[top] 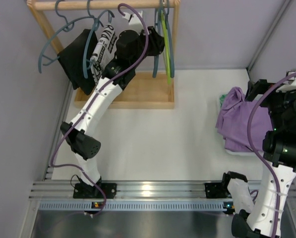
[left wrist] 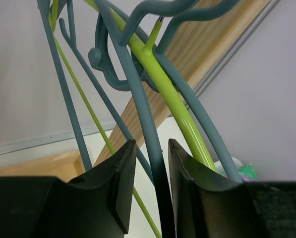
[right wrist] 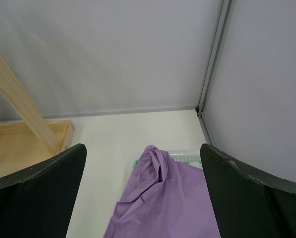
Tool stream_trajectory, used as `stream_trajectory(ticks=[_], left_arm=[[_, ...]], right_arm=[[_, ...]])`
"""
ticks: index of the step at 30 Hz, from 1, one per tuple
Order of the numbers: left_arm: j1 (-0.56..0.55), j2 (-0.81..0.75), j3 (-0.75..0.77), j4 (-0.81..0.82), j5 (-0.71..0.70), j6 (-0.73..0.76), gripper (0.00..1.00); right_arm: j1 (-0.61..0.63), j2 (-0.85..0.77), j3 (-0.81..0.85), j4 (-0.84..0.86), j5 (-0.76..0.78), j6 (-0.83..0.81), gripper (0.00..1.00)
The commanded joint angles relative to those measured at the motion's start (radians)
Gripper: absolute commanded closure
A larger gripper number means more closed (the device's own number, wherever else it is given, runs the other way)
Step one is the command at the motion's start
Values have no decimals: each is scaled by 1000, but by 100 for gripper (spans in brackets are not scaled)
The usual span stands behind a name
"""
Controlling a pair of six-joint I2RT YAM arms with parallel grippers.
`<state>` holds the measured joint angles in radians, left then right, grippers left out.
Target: Remove the trousers from the hanger
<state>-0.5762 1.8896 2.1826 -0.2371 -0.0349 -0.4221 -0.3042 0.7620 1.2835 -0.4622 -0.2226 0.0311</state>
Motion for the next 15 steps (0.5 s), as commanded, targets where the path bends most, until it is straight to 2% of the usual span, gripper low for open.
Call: stream_trajectory(ticks=[1,5,15], left_arm=[[-4,-148,-30,42,13,31,60],[-4,-201,-101,35,16,25,55],[-4,-345,-164,-16,30,40,50]], right_arm=[[-16,-15,-1,19,-14,20,1],[-16,-15,2,22,-17,26,1],[-16,-27,-3,19,-21,20,0]])
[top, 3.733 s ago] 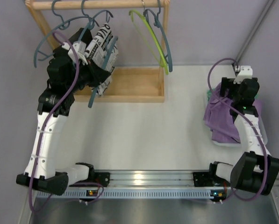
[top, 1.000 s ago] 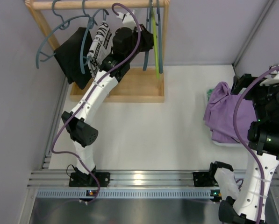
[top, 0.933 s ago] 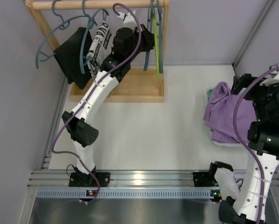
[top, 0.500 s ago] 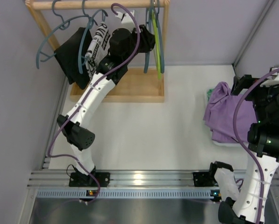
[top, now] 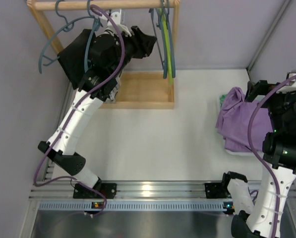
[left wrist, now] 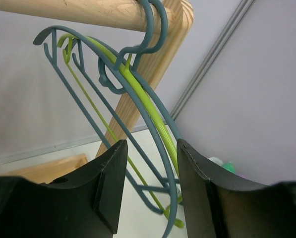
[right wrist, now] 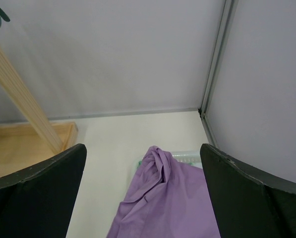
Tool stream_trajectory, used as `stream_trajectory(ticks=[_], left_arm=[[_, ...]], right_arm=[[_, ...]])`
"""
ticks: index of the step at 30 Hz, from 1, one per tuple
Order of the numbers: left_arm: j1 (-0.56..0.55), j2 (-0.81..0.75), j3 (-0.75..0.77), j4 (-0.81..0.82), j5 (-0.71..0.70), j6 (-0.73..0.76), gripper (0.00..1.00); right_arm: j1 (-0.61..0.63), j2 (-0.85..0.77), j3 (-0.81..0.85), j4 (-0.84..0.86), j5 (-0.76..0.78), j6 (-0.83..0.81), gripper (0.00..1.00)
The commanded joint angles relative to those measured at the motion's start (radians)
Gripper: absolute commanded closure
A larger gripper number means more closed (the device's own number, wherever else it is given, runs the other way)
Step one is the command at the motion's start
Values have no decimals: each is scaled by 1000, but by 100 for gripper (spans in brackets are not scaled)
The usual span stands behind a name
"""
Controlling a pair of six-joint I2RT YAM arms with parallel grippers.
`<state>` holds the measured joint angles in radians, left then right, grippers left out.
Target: Remove the trousers from the hanger
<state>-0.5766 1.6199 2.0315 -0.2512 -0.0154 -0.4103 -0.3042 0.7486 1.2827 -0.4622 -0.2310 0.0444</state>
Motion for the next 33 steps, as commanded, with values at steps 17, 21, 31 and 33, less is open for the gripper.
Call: stream_trajectory(ticks=[17,21,31,33], left_arm=[[687,-224,50,-313,539,-30,35],[785,-196,52,-312,623,-53,35],[817,-123,36,-318,698,-55,40],[814,-106,45,-318,723,-58,40]], right_arm=[[-16,-26,-71,17,-54,9,1],[-16,-34,-86,17,-53,3,1],[-16,-34,-89,16,-56,-2,1],[-16,-31,-89,16,-57,2,1]])
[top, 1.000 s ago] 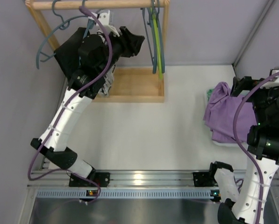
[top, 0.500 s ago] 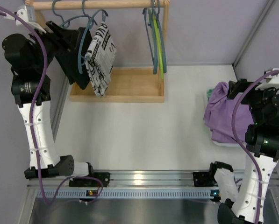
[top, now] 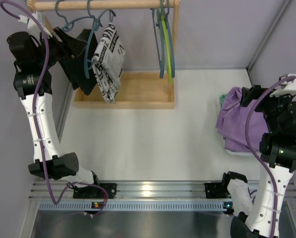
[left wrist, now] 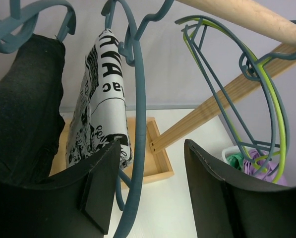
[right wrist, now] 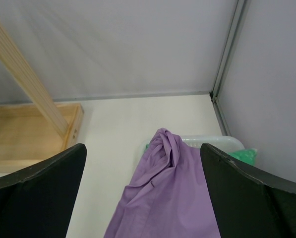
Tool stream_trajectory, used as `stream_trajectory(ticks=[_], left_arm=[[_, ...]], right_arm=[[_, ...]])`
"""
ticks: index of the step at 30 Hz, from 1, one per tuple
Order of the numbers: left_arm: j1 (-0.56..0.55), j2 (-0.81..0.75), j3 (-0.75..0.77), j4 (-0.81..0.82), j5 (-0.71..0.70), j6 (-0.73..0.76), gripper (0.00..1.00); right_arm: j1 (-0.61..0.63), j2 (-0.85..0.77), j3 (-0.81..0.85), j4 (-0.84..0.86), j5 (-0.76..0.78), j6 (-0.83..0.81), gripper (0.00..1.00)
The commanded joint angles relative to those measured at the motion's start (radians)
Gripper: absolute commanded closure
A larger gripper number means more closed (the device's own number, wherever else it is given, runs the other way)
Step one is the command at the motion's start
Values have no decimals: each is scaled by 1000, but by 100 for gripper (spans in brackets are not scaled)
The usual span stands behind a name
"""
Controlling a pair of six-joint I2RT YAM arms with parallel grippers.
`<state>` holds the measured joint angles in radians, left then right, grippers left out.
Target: Remove the trousers from the hanger
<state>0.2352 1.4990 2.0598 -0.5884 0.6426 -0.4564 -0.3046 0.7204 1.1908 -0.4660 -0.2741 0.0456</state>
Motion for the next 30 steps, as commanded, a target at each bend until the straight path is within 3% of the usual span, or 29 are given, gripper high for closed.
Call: stream_trajectory(ticks=[1,12,22,30], left_arm=[[0,32,28,18,71,-19,40],[-65,155,138,19,80,-85,48],[-191,191,163,18,42,-87,63],[-194,239,181,45,45,-154,76]], right_arm=[[-16,-3,3,21,-16,2,1],[-16,7,10,15,-20,13,1],[-16,10,6,12,-24,16,1],[-18,5,4,13,-20,8,1]])
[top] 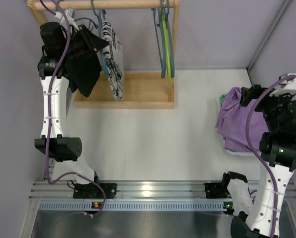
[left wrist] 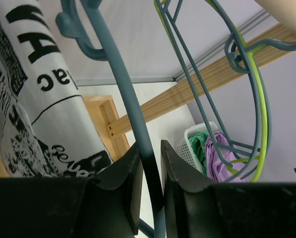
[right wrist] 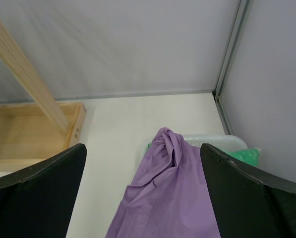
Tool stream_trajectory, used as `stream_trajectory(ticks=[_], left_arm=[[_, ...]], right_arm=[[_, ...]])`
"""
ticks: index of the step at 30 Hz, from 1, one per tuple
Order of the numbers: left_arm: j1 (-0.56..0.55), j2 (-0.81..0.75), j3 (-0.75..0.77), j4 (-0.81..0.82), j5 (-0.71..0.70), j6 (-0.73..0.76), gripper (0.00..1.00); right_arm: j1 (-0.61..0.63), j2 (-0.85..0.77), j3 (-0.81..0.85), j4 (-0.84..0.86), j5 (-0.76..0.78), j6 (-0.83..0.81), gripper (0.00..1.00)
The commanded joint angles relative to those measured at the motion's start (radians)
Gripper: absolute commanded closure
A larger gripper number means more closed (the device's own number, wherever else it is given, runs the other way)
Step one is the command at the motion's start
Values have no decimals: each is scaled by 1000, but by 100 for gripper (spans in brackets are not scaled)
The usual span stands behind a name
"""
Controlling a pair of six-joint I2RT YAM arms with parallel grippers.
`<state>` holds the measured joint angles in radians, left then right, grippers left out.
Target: Remove the trousers from the hanger
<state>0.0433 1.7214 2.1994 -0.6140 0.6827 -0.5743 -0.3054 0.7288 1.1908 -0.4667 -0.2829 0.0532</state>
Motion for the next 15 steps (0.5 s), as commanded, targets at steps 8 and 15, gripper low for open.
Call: stream_trajectory(ticks=[8,15], left_arm=[[0,7,2,290,54,-203,100],[-2,-57,-95,604,55,-462,100]], right_arm=[[-15,-6,6,16,-9,-3,1],[-17,-11,3,17,-10,-7,1]])
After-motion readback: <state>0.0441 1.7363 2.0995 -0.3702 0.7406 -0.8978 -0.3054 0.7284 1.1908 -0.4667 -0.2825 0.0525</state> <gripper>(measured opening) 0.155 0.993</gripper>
